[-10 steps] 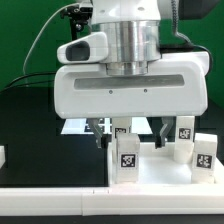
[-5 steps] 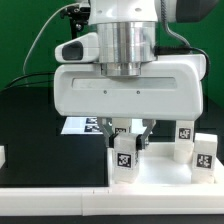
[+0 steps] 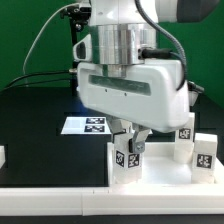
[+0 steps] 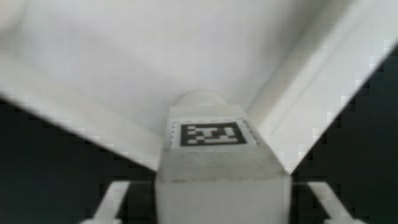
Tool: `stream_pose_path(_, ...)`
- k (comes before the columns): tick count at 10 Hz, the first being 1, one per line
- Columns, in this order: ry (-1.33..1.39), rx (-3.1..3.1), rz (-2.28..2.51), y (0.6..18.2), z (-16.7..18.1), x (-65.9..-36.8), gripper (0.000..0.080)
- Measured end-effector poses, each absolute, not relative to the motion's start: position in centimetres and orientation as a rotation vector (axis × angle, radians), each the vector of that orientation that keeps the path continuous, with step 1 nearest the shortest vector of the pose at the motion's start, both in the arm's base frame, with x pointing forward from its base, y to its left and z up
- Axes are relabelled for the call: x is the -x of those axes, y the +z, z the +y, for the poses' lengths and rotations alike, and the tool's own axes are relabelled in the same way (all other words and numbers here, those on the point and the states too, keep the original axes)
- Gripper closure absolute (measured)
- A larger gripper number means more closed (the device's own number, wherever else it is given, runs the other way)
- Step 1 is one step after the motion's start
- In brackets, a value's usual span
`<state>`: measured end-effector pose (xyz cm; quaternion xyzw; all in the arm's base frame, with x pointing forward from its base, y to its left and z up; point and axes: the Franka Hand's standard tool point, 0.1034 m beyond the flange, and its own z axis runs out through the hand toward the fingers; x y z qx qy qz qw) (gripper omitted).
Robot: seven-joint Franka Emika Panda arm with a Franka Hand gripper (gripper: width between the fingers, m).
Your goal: Assemble square table
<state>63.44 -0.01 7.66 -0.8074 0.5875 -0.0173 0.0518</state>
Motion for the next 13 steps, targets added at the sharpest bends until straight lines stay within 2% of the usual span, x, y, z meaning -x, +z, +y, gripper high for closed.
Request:
stream_pose_path(3, -0.031, 2.288, 1.974, 7.64, -0.05, -63.45, 0.051)
stream_pose_path(4, -0.045, 2.359, 1.892, 7.62, -0.12, -63.49, 0.0428)
stream_pose_path(5, -0.07, 2.485, 1.727, 7.57, -0.33, -63.58, 0.0428)
stream_pose_path(6, -0.092, 2.642, 1.495, 7.59, -0.62, -63.75, 0.0288)
stream_pose_path(7, -0.116, 2.78, 1.259, 7.73, -0.38, -64.09, 0.0179)
stream_pose_path(12, -0.14, 3.006, 0.653, 7.67, -0.29, -64.07, 0.0151)
stream_pose_path(13, -0.145, 3.086, 0.336, 7.73, 0.12, -64.14, 0.0151)
